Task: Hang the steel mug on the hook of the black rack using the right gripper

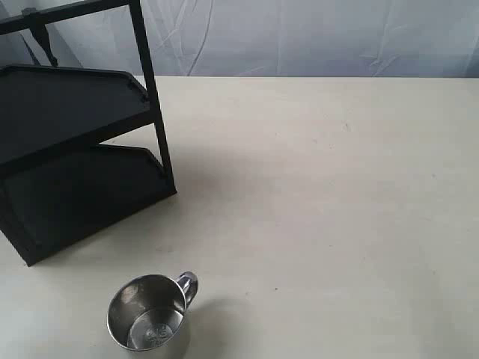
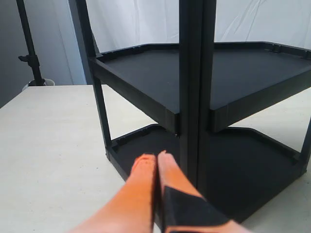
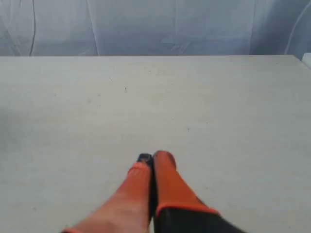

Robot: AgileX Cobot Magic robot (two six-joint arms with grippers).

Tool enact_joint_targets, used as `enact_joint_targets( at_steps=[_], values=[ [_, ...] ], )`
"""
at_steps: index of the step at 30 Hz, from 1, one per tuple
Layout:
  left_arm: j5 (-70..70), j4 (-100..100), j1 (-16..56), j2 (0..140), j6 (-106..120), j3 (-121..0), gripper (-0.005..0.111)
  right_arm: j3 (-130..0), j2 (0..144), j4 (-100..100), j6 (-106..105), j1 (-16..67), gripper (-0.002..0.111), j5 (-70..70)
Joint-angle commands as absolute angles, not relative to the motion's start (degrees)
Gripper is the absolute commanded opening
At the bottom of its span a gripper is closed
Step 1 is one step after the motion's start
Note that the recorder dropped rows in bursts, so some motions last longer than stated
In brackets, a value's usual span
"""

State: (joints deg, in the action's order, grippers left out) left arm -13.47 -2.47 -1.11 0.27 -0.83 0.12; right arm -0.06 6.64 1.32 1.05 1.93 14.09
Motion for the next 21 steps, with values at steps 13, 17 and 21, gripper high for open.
enact_joint_targets(
  at_steps=[13, 17, 21],
  values=[
    [-13.22, -2.63, -1.04, 0.0, -0.96, 0.0, 0.001, -2.92, 6.55, 45.04, 30.38, 2.05, -0.001, -4.62],
    [-13.22, -2.63, -1.04, 0.0, -0.96, 0.0, 0.001, -12.98, 11.4, 28.52, 29.86, 2.05, -0.001, 9.2],
    [-13.22, -2.63, -1.04, 0.0, -0.96, 0.0, 0.001, -27.71, 24.12, 19.08, 19.2, 2.05, -0.001, 29.03]
  ],
)
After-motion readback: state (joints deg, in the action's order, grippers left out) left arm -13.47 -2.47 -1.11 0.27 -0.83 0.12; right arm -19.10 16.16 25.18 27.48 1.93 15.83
